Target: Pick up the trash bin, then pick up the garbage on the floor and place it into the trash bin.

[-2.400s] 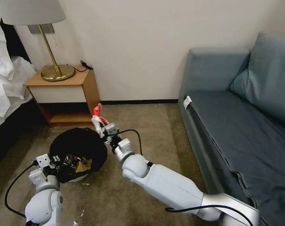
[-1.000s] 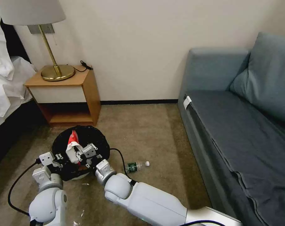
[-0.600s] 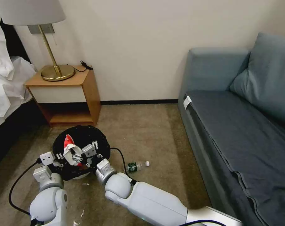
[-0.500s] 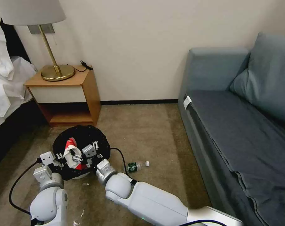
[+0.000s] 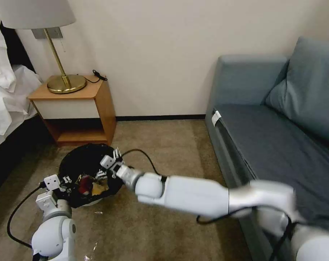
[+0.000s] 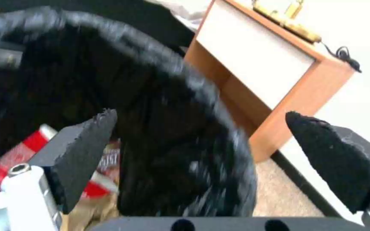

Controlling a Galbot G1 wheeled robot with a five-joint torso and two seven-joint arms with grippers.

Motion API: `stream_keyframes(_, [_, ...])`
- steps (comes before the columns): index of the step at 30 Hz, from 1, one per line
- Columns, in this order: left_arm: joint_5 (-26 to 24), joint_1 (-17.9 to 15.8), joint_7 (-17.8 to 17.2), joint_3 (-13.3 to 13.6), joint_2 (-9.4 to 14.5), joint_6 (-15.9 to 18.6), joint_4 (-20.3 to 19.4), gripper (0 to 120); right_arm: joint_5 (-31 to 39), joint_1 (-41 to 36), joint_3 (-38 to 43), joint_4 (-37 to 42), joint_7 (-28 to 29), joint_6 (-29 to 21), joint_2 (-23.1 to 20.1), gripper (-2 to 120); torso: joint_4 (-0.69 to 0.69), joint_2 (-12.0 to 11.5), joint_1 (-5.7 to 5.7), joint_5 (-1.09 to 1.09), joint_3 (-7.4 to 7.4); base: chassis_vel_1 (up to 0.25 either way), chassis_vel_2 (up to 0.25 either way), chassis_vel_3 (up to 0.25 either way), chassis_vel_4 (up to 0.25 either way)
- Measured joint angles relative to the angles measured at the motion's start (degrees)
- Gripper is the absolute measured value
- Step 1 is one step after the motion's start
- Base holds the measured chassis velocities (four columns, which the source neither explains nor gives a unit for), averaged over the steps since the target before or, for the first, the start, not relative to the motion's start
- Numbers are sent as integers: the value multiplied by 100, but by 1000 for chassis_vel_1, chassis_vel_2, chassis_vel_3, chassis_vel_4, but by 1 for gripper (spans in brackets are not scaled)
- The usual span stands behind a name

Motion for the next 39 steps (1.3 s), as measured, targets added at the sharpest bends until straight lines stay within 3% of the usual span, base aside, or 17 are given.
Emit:
stream_keyframes(10, [-66, 18, 5, -15, 38, -28, 51, 4, -1, 18, 271, -17, -25, -12, 48, 100, 0, 0, 0, 0, 0, 0, 0, 0, 0])
stream_keyframes(21, [-153, 64, 7, -75, 55, -60, 51, 4, -334, -395, 1291, -139, -350, -104, -329, 100, -1, 0, 0, 0, -1, 0, 0, 0, 0])
stream_keyframes(23, [-154, 81, 8, -76, 57, -66, 55, 4, -827, -579, 1534, -335, -626, 34, -493, 100, 0, 0, 0, 0, 0, 0, 0, 0, 0])
stream_keyframes(30, [-153, 72, 8, -115, 72, -67, 51, 4, -1407, -833, 2018, -688, -1277, 291, -815, 100, -1, 0, 0, 1, -1, 0, 0, 0, 0])
stream_keyframes(35, [-151, 69, 6, -139, 79, -63, 51, 4, -2277, -1009, 2444, -942, -2172, 444, -1080, 100, 0, 0, 0, 0, -1, 0, 0, 0, 0])
stream_keyframes(37, [-132, 62, 5, -136, 58, -56, 36, 4, -2793, -1167, 2615, -1144, -2824, 728, -1246, 100, -1, 0, 0, 1, 0, 0, 0, 0, 0])
stream_keyframes(39, [-129, 62, 5, -135, 54, -55, 31, 4, -2892, -1220, 2661, -1197, -2979, 818, -1287, 100, -2, 0, 0, 0, -1, 0, 0, 0, 0])
